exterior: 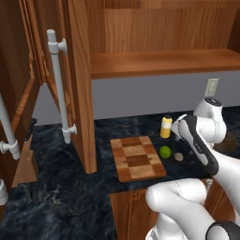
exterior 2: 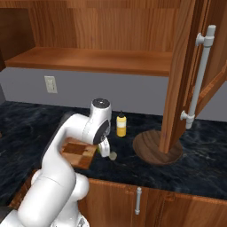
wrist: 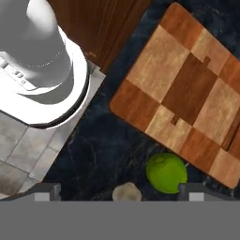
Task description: Open the cabinet. Place the bowl and condiment on the counter. Then place the lime and garlic on the cutting board.
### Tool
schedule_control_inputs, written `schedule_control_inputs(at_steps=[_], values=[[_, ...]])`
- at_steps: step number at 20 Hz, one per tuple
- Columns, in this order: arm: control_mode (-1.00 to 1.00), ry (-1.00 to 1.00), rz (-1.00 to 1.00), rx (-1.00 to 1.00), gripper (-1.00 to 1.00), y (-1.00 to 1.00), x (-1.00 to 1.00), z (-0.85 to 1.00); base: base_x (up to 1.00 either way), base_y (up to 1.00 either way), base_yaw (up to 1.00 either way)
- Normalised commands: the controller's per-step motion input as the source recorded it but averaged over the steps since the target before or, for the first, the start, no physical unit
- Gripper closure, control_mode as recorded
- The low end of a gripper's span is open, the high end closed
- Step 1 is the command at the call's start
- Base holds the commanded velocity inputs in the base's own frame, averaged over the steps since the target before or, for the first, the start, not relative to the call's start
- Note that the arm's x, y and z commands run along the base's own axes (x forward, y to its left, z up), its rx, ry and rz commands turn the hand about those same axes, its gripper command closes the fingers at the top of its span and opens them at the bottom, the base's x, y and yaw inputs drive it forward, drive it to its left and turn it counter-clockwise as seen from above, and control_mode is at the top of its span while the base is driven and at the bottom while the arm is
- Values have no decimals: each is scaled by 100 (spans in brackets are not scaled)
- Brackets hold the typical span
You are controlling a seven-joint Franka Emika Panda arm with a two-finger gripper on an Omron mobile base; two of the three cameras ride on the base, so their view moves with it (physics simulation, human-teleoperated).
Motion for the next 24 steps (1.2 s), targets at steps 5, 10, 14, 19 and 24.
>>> schedule_control_inputs(at_steps=[5, 10, 14, 19, 24], values=[[-100, 1, 3, 0, -100, 4, 45, -50, 0, 0, 0], [-100, 0, 11, 0, -100, 14, 71, -55, 0, 0, 0], [-100, 0, 10, 0, -100, 0, 73, -41, 0, 0, 0], [-100, 0, 7, 0, -100, 0, 61, -36, 0, 0, 0], [-100, 2, 5, 0, -100, 1, 26, -32, 0, 0, 0]])
